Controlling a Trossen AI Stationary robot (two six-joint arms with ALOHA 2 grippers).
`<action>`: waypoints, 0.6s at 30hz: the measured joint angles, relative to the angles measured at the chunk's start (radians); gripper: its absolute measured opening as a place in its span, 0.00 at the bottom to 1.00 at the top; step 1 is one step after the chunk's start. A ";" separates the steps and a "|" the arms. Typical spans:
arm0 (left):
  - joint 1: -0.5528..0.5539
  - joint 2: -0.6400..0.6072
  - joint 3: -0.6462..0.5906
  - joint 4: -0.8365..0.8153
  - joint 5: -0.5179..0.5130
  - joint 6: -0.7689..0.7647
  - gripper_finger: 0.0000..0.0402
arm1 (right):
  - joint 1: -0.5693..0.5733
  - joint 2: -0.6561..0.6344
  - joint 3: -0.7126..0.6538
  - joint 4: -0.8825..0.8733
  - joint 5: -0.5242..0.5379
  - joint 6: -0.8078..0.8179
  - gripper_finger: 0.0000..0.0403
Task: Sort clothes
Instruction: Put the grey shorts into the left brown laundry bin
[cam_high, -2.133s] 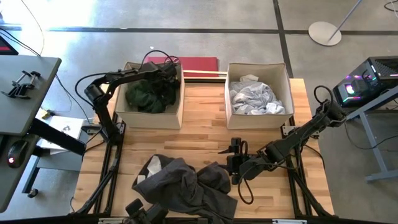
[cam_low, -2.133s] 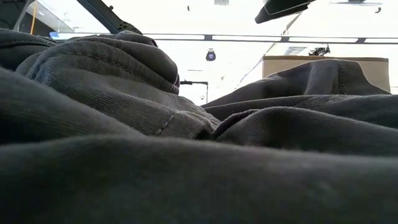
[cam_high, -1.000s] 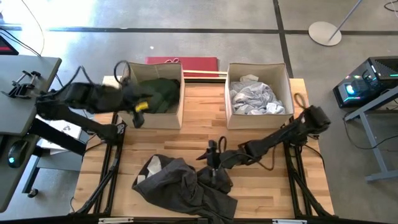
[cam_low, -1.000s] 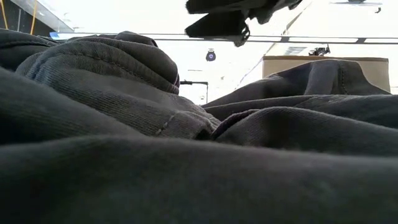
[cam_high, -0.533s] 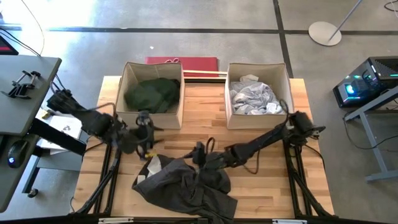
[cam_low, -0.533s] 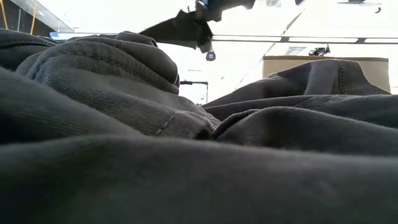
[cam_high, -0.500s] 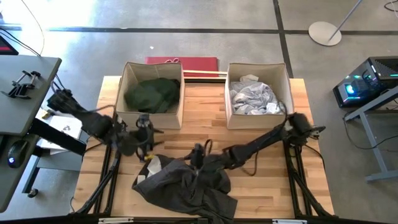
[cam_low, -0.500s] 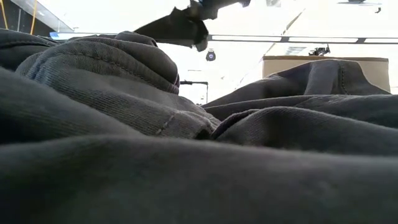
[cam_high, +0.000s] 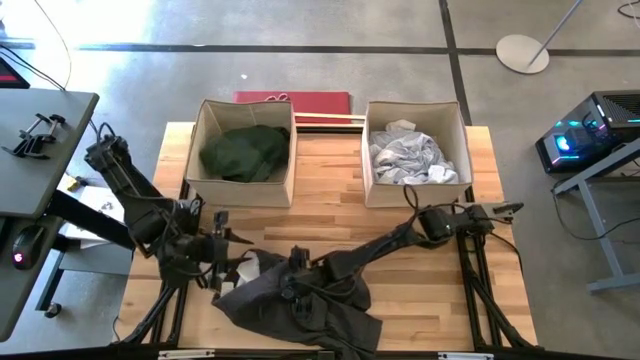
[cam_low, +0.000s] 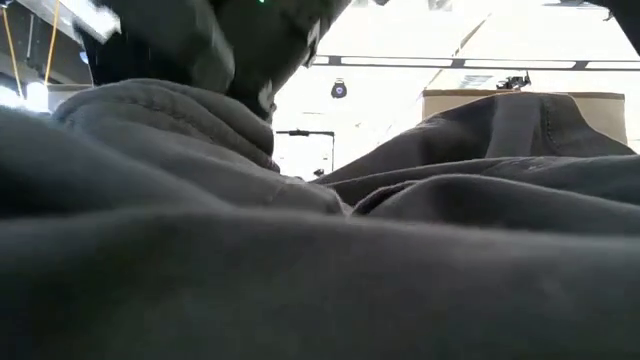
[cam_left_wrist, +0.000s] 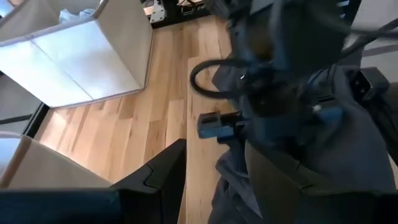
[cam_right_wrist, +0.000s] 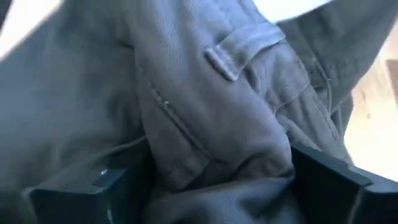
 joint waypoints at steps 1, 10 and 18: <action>-0.013 0.000 0.000 -0.009 -0.011 -0.008 0.38 | -0.008 0.010 0.003 -0.010 -0.008 -0.004 0.77; -0.110 -0.003 0.000 -0.160 -0.110 -0.188 0.38 | -0.096 0.020 -0.077 -0.017 0.061 -0.044 0.38; -0.214 -0.001 -0.074 -0.074 -0.218 -0.232 0.38 | -0.105 -0.033 -0.093 -0.022 0.275 -0.005 0.07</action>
